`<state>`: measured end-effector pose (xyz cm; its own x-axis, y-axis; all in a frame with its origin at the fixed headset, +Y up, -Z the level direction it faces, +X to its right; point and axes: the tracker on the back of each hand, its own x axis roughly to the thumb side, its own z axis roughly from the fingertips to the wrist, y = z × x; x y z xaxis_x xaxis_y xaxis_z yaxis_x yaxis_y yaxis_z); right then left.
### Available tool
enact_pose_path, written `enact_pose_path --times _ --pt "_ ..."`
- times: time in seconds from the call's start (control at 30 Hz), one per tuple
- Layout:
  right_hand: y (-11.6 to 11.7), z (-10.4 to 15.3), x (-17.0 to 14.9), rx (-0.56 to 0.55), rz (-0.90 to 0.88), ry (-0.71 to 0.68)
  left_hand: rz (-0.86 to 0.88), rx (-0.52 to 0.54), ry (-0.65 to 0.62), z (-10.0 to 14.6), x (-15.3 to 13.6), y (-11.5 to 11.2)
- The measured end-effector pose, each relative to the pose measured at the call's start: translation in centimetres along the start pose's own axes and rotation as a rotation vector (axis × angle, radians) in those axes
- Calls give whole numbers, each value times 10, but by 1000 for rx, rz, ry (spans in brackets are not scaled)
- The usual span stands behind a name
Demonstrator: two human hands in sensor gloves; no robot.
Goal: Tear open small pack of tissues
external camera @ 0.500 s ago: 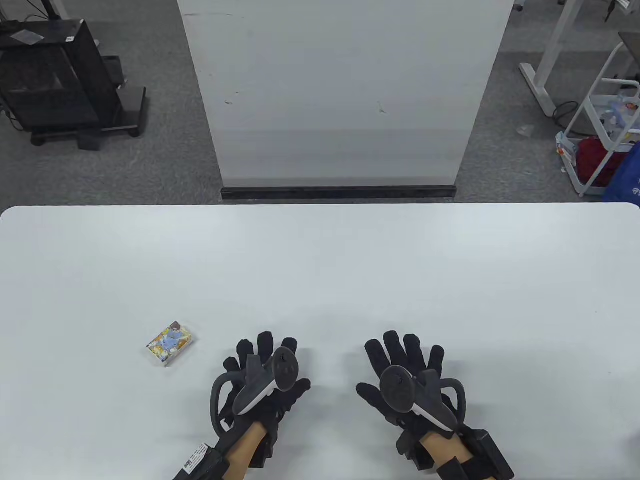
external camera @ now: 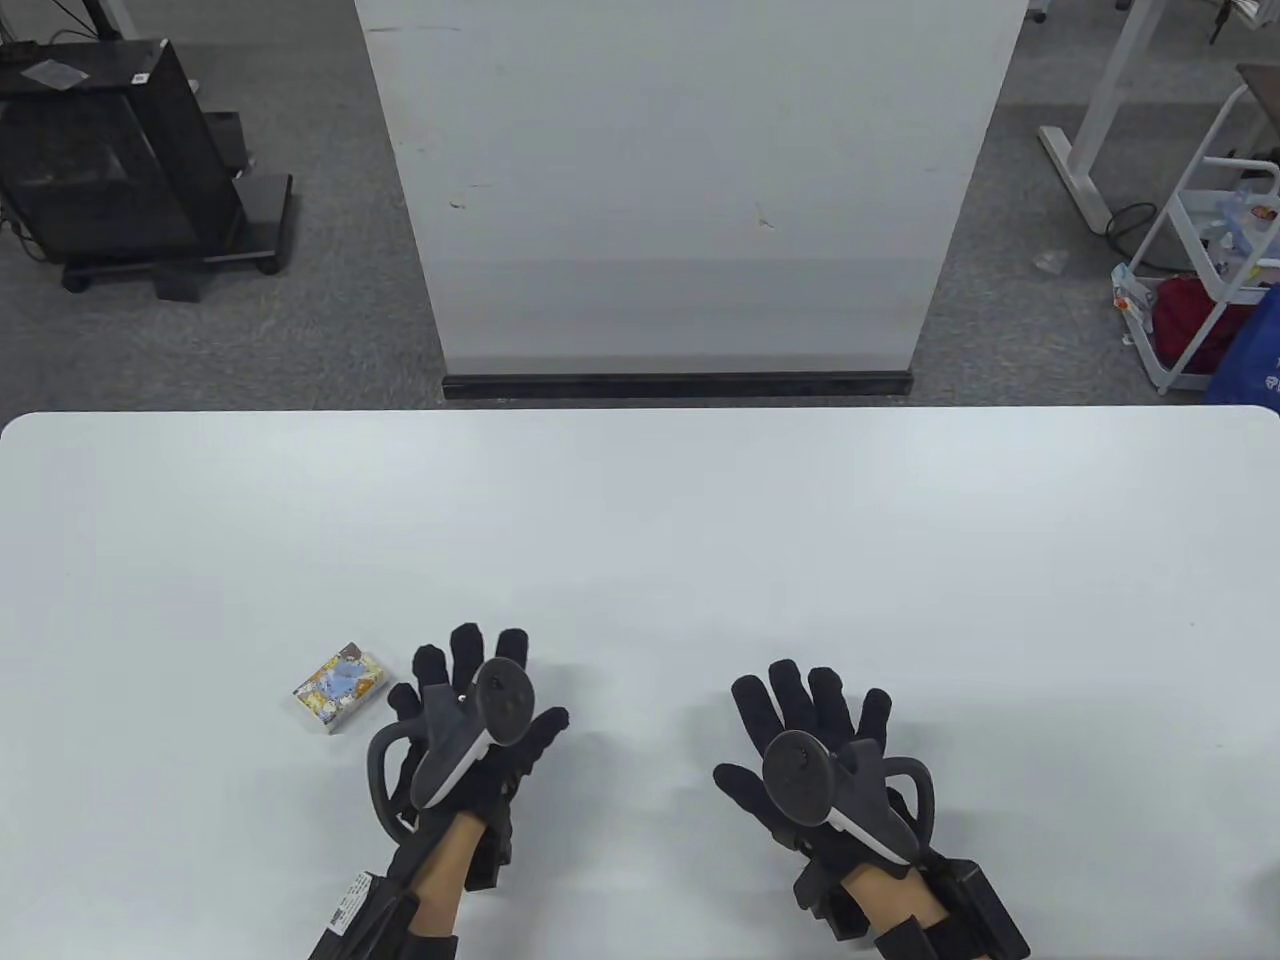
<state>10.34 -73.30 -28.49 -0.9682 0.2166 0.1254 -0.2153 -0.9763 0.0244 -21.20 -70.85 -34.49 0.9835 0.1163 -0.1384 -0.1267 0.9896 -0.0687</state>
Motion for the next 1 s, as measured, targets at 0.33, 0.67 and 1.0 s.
enact_pose_path --times 0.33,0.67,1.0 --pt "0 2 2 1 0 -13 176 22 294 -17 -77 10" --pt "2 3 7 -6 1 -37 180 -17 494 -28 -124 -4" --pt "-3 3 3 -14 -19 -24 212 -93 532 -34 -131 -15"
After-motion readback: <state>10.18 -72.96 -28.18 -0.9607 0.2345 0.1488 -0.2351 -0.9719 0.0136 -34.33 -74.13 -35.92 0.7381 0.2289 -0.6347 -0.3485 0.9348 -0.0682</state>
